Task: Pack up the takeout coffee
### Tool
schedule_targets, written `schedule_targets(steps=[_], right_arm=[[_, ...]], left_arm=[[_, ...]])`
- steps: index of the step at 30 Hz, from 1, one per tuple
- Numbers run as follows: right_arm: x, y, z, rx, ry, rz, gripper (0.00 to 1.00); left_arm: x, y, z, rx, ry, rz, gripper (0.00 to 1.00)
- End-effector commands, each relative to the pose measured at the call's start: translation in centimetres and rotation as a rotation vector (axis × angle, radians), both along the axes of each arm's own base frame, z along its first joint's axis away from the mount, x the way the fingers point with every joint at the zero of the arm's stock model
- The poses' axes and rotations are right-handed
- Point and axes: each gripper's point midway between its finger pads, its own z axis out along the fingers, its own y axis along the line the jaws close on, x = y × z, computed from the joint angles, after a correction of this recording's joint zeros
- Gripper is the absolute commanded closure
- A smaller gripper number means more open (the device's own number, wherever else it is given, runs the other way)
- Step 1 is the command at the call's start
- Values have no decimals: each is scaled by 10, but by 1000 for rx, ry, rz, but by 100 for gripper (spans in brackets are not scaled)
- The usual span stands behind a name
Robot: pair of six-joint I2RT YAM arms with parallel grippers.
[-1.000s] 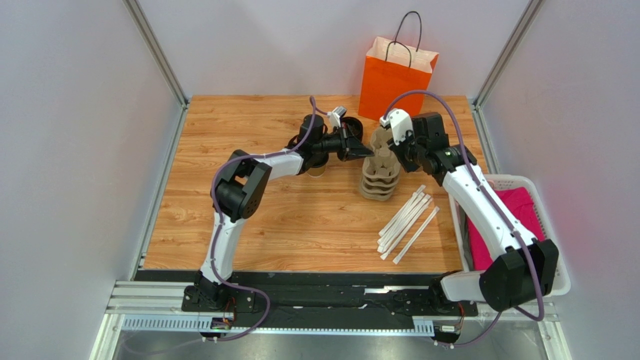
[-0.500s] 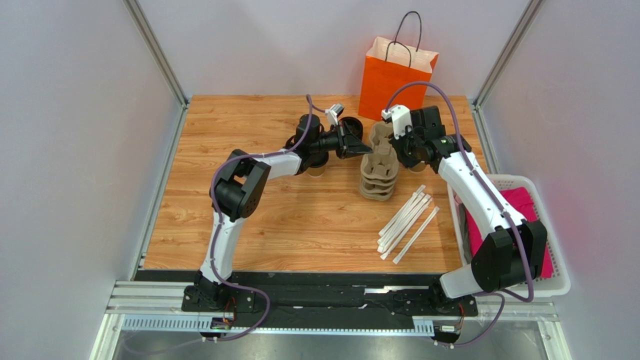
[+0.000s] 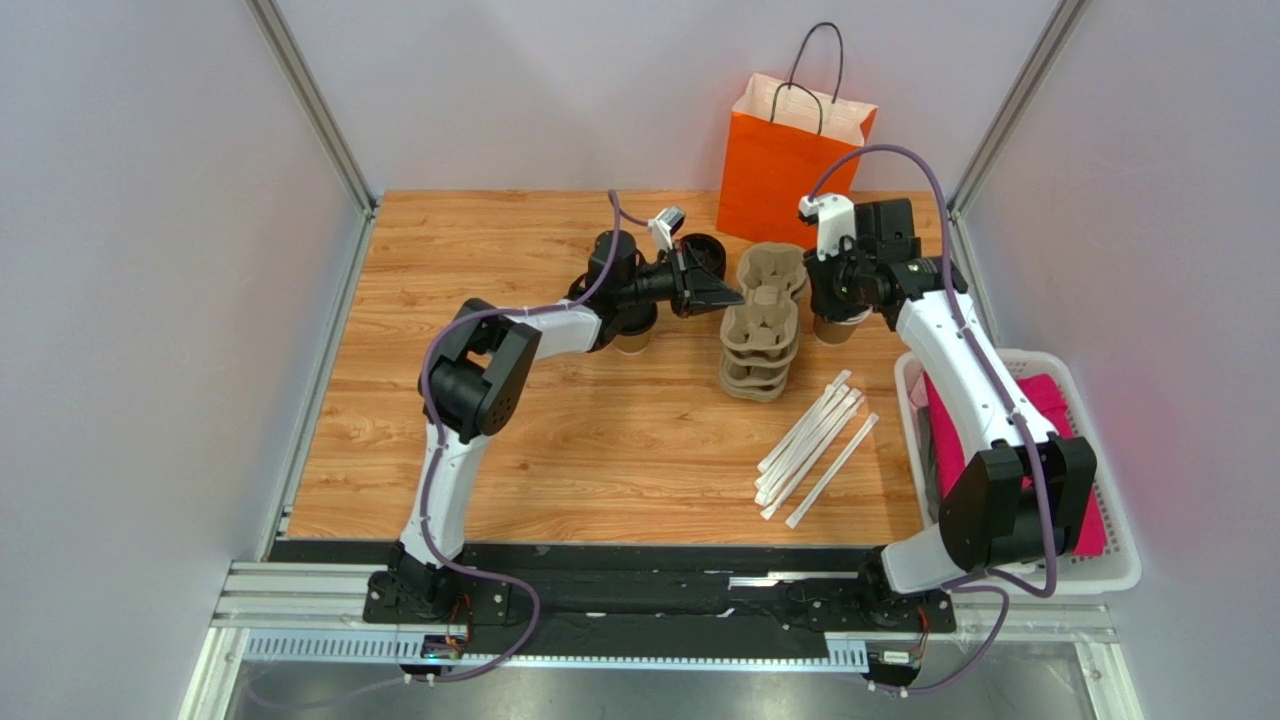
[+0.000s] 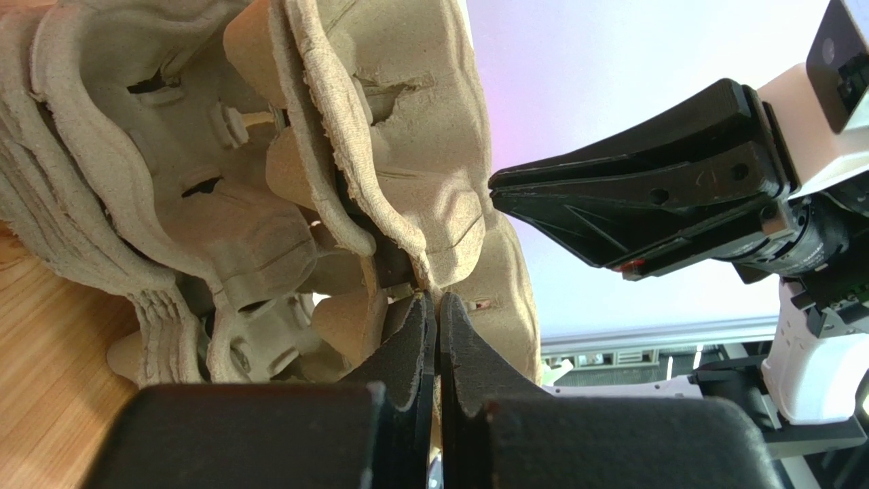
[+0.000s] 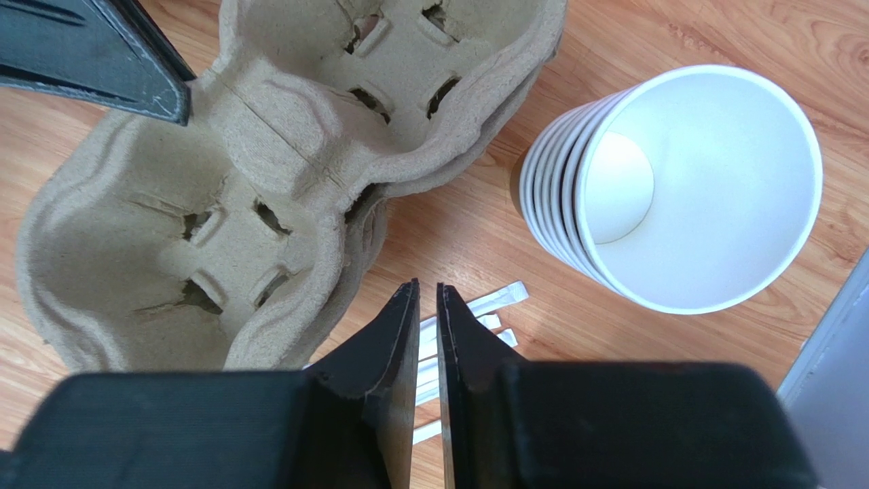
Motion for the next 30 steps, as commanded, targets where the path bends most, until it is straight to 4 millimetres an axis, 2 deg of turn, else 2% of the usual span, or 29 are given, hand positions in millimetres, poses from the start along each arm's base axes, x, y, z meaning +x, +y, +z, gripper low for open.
schedule_targets(steps=[1, 4, 16, 30], right_arm=[[6, 14, 22, 111, -24, 11, 83], [6, 20, 22, 143, -11, 11, 82], [23, 25, 2, 220, 76, -41, 82], [12, 7, -43, 124, 167, -110, 80]], left_arm=[[-3, 3, 29, -60, -84, -12, 100], [-3, 3, 30, -65, -87, -14, 100], [-8, 5, 31, -85, -79, -25, 100], [-7, 8, 29, -95, -54, -8, 100]])
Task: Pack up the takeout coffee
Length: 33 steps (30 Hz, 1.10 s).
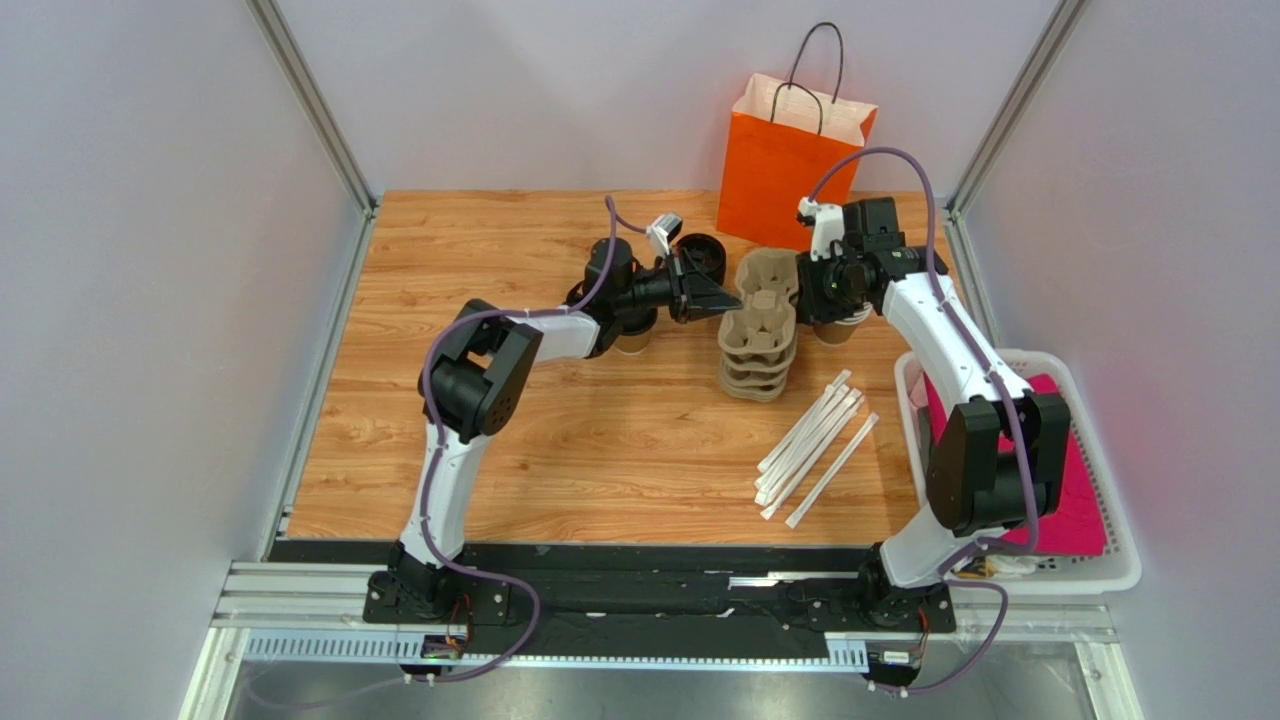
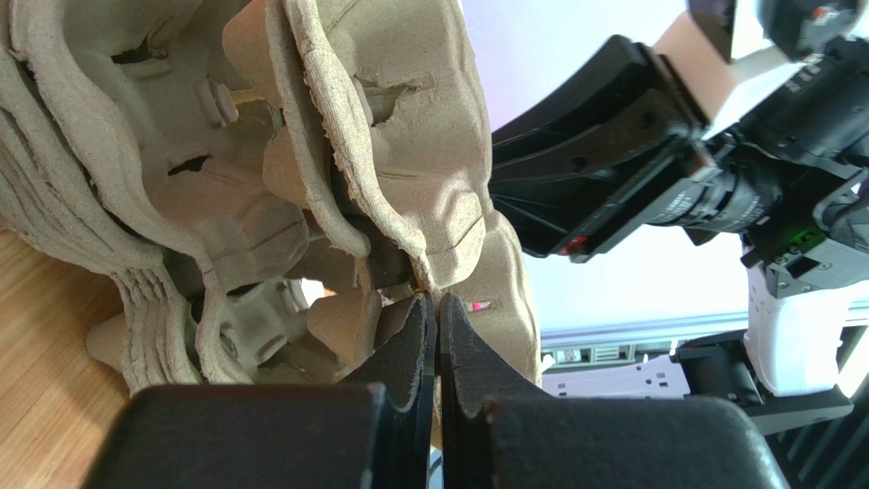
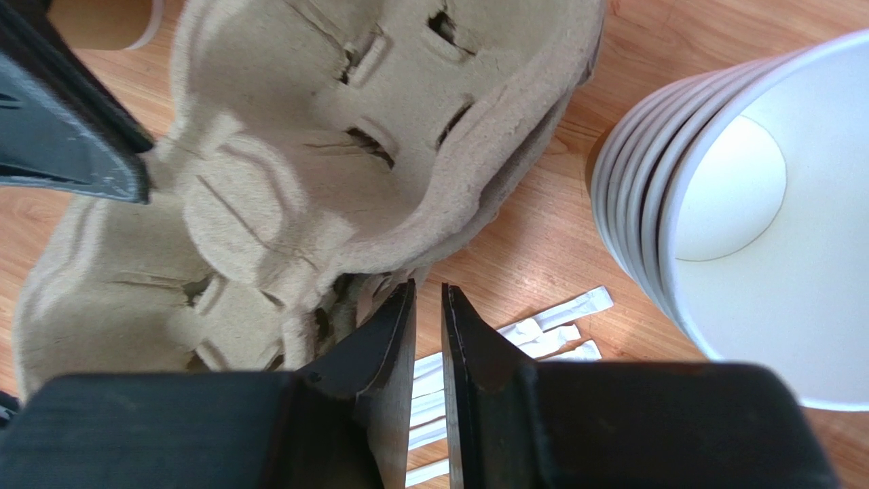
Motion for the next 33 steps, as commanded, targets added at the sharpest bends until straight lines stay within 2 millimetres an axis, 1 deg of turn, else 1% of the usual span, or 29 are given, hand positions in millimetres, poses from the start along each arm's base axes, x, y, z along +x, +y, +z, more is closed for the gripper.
schedule_targets(steps=[1, 3, 5, 8, 9, 13, 16, 18, 26, 28, 29, 31, 33], right_arm=[[3, -6, -11, -25, 14, -25, 80], [3, -6, -14, -27, 21, -24, 80], [3, -5, -13, -23, 24, -20, 80], [0, -2, 4, -1, 10, -9, 78], [-1, -3, 18, 5, -6, -11, 78], [-9, -1, 49, 52, -49, 0, 73], [-14, 7, 57, 104, -48, 13, 72], [-13, 11, 57, 134, -34, -1, 72], [-7, 16, 32, 157, 37, -7, 73], [-6, 18, 30, 168, 42, -7, 73], [-7, 18, 25, 168, 53, -8, 73], [-6, 19, 22, 175, 58, -11, 73], [-7, 16, 12, 159, 71, -25, 73]], left_arm=[[0, 4, 30, -65, -87, 4, 100], [-1, 4, 30, -63, -84, 4, 100], [0, 5, 29, -62, -85, 6, 100], [2, 7, 27, -58, -82, 12, 100], [3, 7, 25, -55, -77, 13, 100], [4, 8, 24, -56, -71, 16, 100], [4, 7, 26, -66, -74, 13, 100], [3, 7, 25, -66, -72, 8, 100], [1, 8, 30, -73, -79, 4, 100], [2, 8, 30, -74, -78, 6, 100], [2, 8, 29, -73, -76, 6, 100], [2, 8, 30, -76, -75, 5, 100], [2, 8, 28, -77, -71, 4, 100]])
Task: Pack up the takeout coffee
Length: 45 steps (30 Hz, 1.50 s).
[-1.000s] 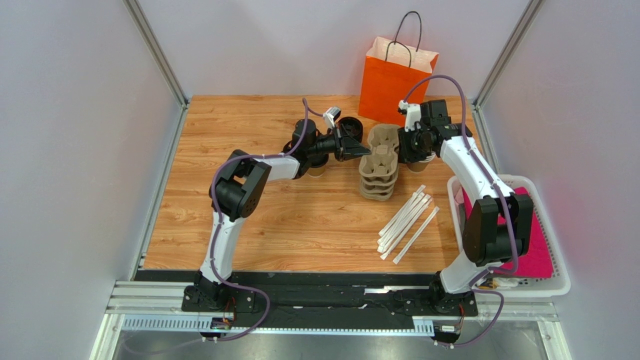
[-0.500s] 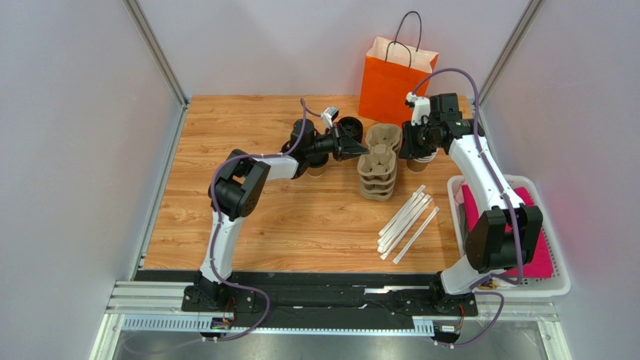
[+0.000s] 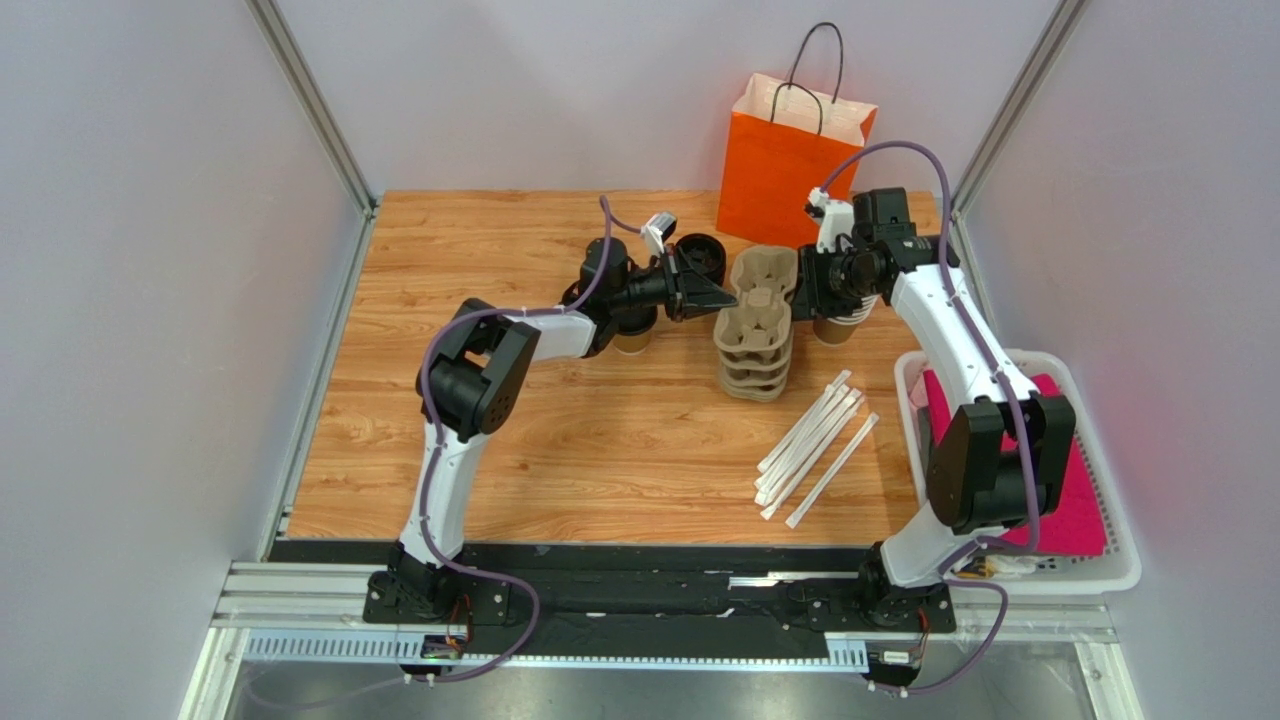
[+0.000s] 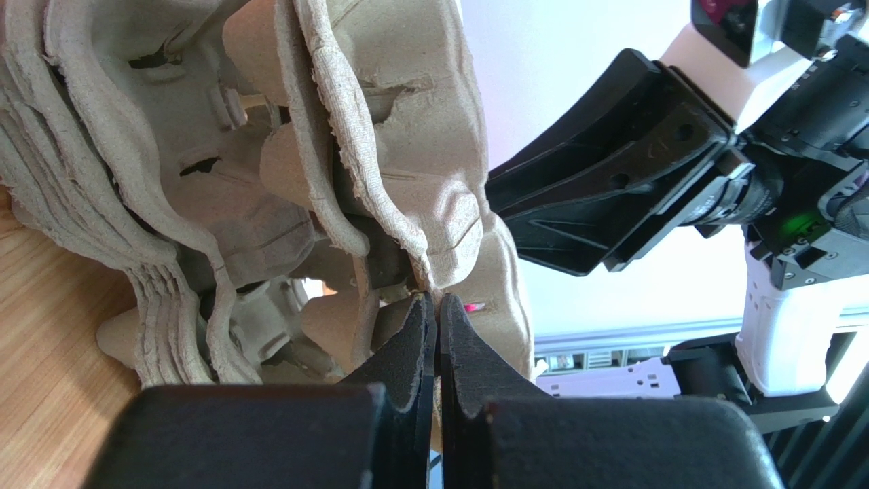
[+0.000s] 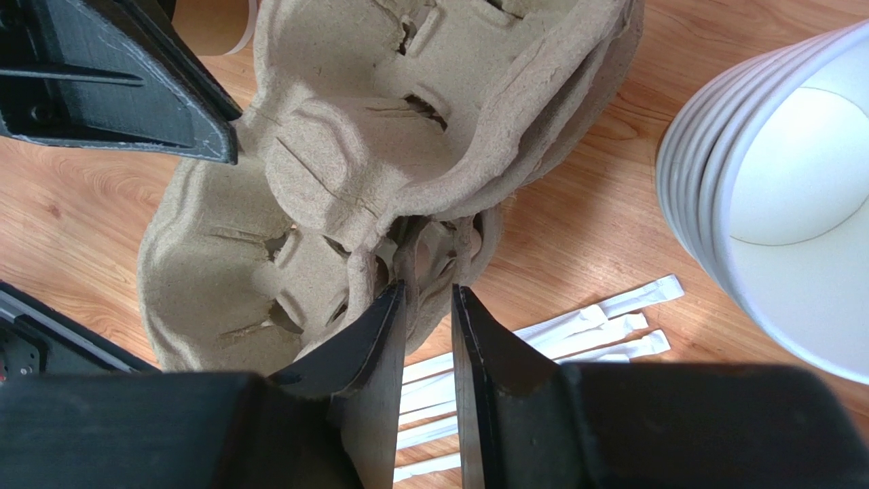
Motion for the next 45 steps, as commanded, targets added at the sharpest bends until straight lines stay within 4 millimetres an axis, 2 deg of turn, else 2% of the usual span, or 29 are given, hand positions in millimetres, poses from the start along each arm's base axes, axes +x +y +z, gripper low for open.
schedule_targets(steps=[1, 7, 12, 14, 16, 17, 21, 22, 26, 29, 32, 36, 38, 39, 40, 45], right_arm=[[5, 0, -11, 9, -1, -22, 73], [7, -17, -38, -84, 27, -59, 73], [6, -21, -45, -104, 38, -65, 73], [6, -17, -37, -85, 23, -57, 73], [4, -10, -27, -43, 18, -39, 71], [6, -7, -13, -23, -12, -29, 70], [-2, 4, 18, 30, -59, 18, 67], [-3, 4, 22, 29, -69, 26, 67], [-16, 5, 31, 16, -82, 68, 62], [-27, 5, 25, 2, -70, 102, 62], [-43, 14, 18, 10, -56, 168, 63], [-60, 30, 10, -29, -79, 277, 49], [-66, 40, 4, -66, -102, 333, 47], [-65, 39, 1, -110, -124, 358, 48], [-68, 45, -4, -130, -131, 393, 48], [-70, 53, -19, -272, -178, 545, 46]], left_arm=[[-3, 2, 28, -70, -81, -8, 100], [-3, 2, 26, -73, -70, -8, 100], [-2, 2, 26, -77, -63, -1, 100], [-2, 2, 28, -80, -67, -1, 100], [-3, 3, 38, -91, -93, -6, 100], [-3, 3, 42, -95, -104, -10, 100], [-6, 6, 71, -110, -171, -15, 100], [-7, 8, 82, -114, -199, -14, 100], [-5, 16, 98, -96, -228, 1, 100], [-1, 29, 112, -85, -252, 20, 100], [3, 45, 126, -62, -280, 41, 100], [6, 71, 144, -19, -316, 73, 100], [7, 89, 154, 3, -318, 89, 100], [3, 96, 165, 6, -351, 97, 100], [6, 108, 163, 26, -334, 108, 100], [-2, 145, 168, 92, -356, 141, 100]])
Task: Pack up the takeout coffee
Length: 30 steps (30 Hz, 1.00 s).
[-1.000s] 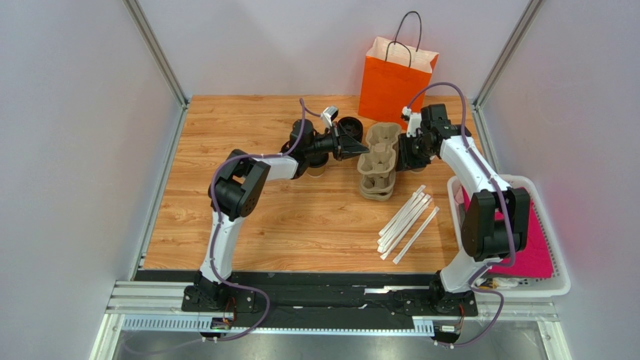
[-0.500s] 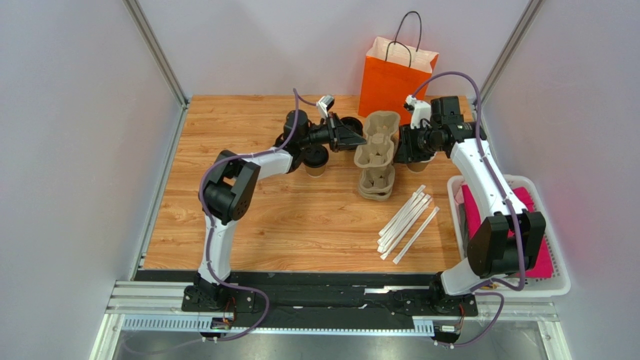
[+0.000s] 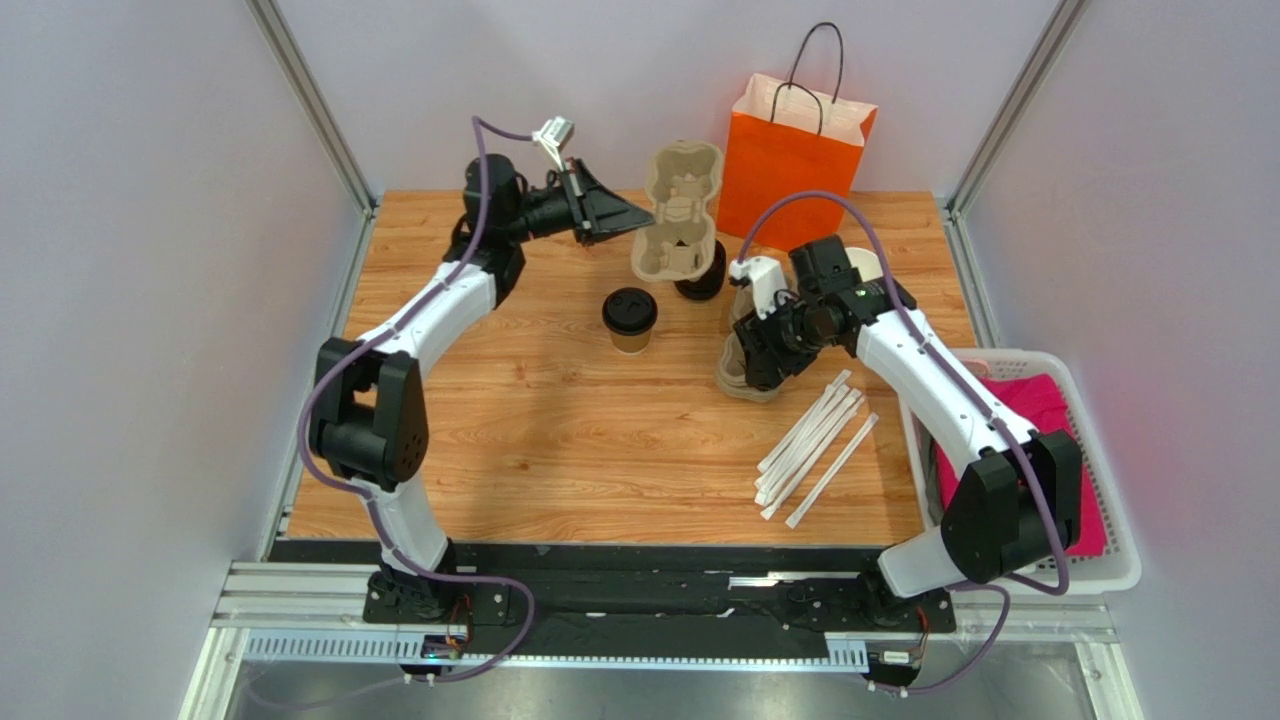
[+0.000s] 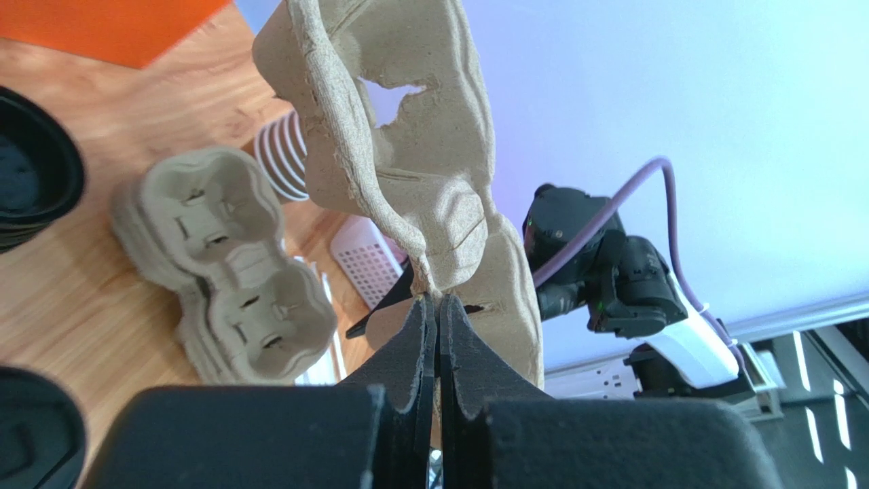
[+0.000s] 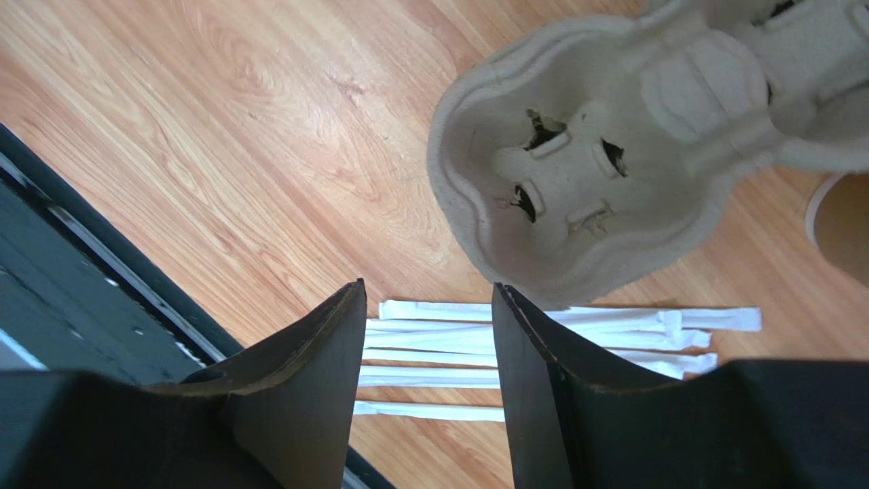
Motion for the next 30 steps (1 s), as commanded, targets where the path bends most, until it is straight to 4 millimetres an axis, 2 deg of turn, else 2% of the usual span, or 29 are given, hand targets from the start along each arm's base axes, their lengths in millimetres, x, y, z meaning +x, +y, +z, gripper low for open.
schedule_targets(steps=[1, 3, 5, 10, 15, 16, 19, 21, 22, 24, 25, 29, 30], right_arm=[[9, 7, 3, -128, -173, 174, 46], [13, 8, -3, -191, -201, 222, 46], [16, 12, -7, -231, -221, 254, 46], [17, 12, -24, -307, -186, 333, 47], [14, 12, -36, -345, -153, 375, 47], [15, 13, -38, -351, -150, 377, 49], [20, 14, -39, -353, -164, 369, 67], [23, 16, -37, -348, -179, 368, 74], [26, 17, -35, -344, -192, 365, 84], [30, 17, -31, -347, -216, 357, 97], [33, 18, -29, -343, -230, 348, 100], [34, 23, -16, -301, -285, 332, 100], [32, 23, -11, -289, -302, 322, 100]], left_arm=[[-17, 33, 12, 66, -61, 15, 100], [-21, 43, 19, 64, -71, 34, 100], [-20, 56, 15, 63, -56, 64, 100], [-24, 83, 26, 56, -65, 120, 100], [-28, 96, 33, 57, -75, 149, 100], [-27, 100, 34, 57, -74, 160, 100], [-26, 109, 36, 52, -73, 186, 100], [-25, 116, 37, 48, -72, 203, 100], [-25, 117, 37, 47, -72, 209, 100], [-24, 125, 39, 46, -76, 229, 100], [-23, 127, 39, 46, -74, 235, 100], [-25, 131, 41, 44, -80, 243, 100], [-22, 142, 41, 45, -80, 271, 100]])
